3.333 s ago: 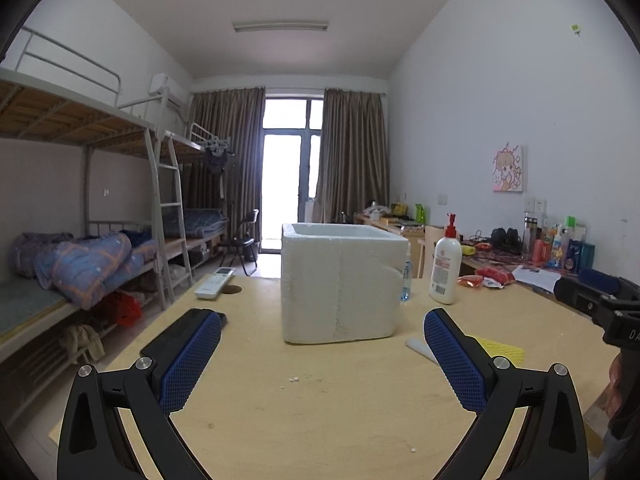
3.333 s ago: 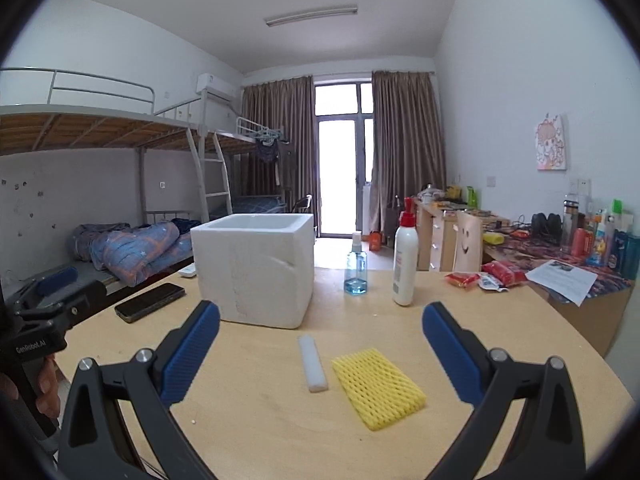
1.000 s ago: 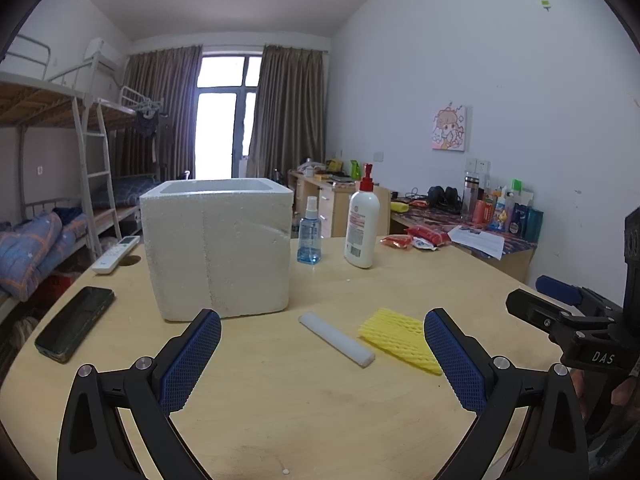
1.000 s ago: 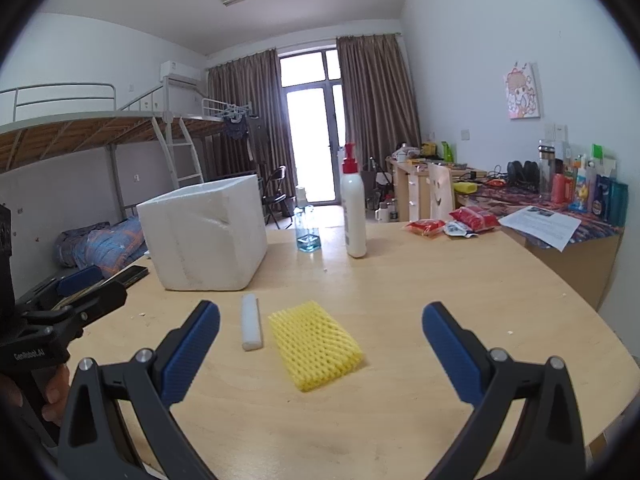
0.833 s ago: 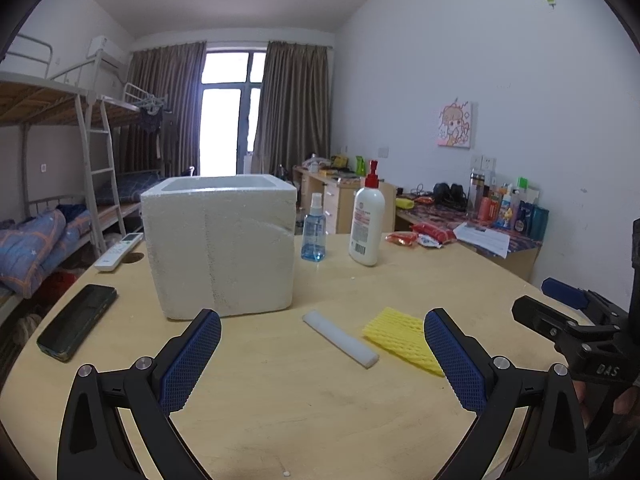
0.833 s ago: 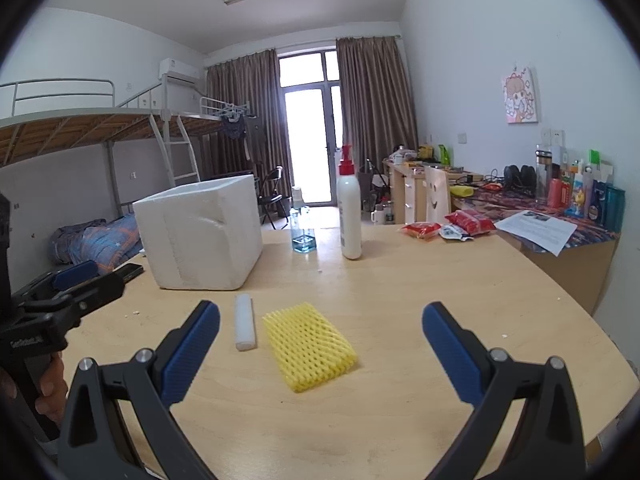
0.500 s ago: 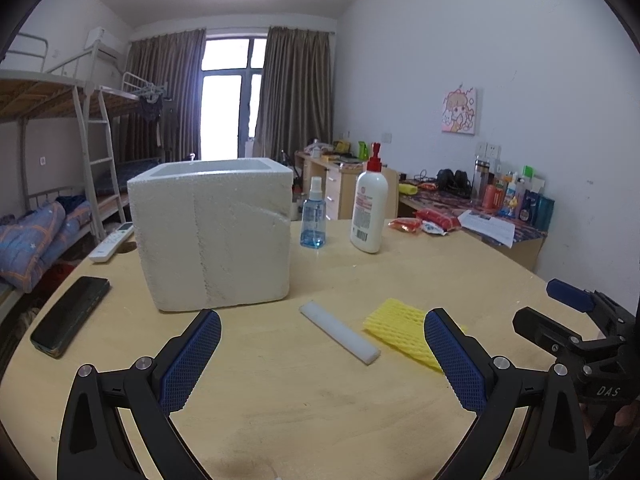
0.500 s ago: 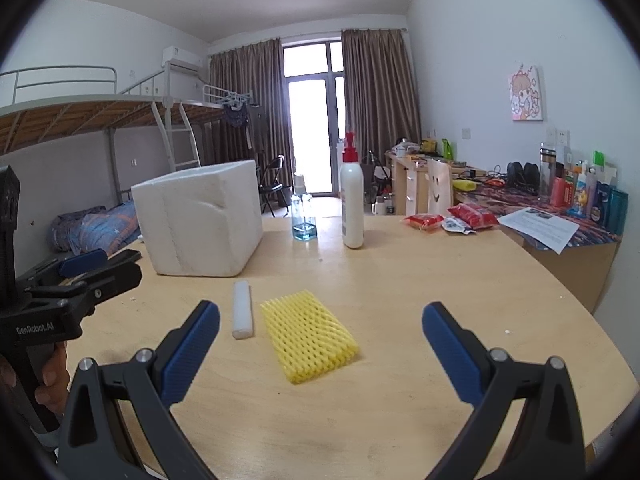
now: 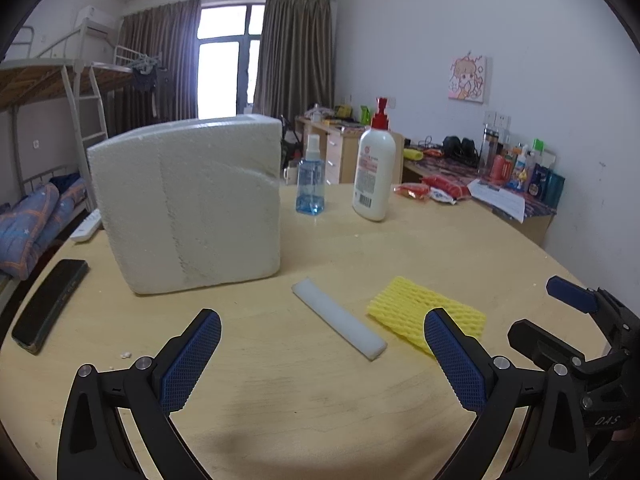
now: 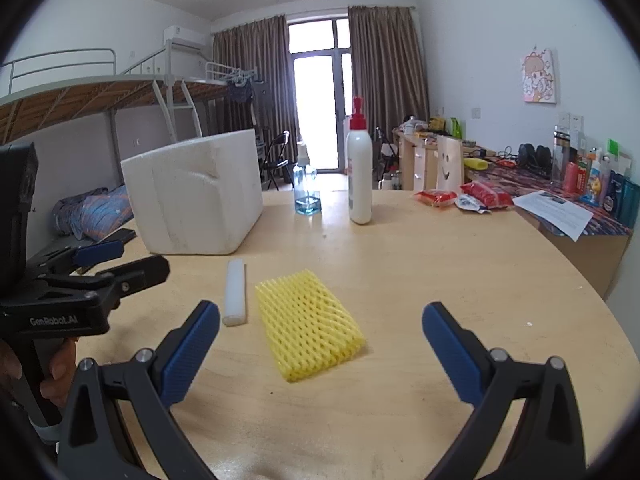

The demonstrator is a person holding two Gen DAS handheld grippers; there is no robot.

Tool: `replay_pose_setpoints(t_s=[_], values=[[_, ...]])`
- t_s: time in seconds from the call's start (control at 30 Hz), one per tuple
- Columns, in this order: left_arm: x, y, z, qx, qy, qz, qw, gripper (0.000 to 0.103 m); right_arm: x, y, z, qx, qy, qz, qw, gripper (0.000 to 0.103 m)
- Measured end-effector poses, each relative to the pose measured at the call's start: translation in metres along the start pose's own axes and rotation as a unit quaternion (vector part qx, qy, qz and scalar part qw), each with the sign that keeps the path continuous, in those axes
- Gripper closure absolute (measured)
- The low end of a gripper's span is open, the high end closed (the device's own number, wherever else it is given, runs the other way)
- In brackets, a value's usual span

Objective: Organize soft objects
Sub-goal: 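Move both tools toward the white foam stick and yellow mesh net, then close the left gripper on the white foam stick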

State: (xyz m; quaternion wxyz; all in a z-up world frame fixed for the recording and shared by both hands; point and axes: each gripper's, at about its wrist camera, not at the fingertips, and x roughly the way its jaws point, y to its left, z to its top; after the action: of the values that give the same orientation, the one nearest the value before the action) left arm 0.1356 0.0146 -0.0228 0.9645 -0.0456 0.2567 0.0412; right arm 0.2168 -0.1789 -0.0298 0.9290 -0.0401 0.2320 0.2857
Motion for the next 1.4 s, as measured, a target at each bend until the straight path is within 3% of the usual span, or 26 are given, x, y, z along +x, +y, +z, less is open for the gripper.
replay_pose_setpoints(t_s=[0.4, 0.73, 0.9, 1.0, 1.17, 1.4], values=[[0.031, -0.008, 0.004, 0.002, 0.043, 0.006, 0.9990, 0.001, 0.014, -0.009, 0.000, 0.000, 0.027, 0.010, 1.000, 0.001], [0.059, -0.020, 0.008, -0.005, 0.079, 0.037, 0.9962, 0.002, 0.018, -0.022, -0.006, 0.005, 0.041, 0.011, 0.999, 0.001], [0.070, -0.025, 0.006, -0.010, 0.102, 0.059, 0.9930, 0.008, 0.017, -0.028, -0.007, 0.010, 0.038, 0.011, 0.999, 0.001], [0.075, -0.029, 0.005, -0.010, 0.114, 0.070, 0.9910, 0.017, 0.016, -0.030, -0.007, 0.010, 0.037, 0.018, 0.999, 0.001], [0.086, -0.031, 0.003, -0.031, 0.146, 0.080, 0.9856, 0.044, 0.016, -0.031, -0.008, 0.008, 0.037, 0.028, 0.999, 0.001], [0.096, -0.036, 0.001, -0.036, 0.173, 0.097, 0.9794, 0.048, 0.015, -0.029, -0.008, 0.001, 0.036, 0.049, 0.998, 0.001]])
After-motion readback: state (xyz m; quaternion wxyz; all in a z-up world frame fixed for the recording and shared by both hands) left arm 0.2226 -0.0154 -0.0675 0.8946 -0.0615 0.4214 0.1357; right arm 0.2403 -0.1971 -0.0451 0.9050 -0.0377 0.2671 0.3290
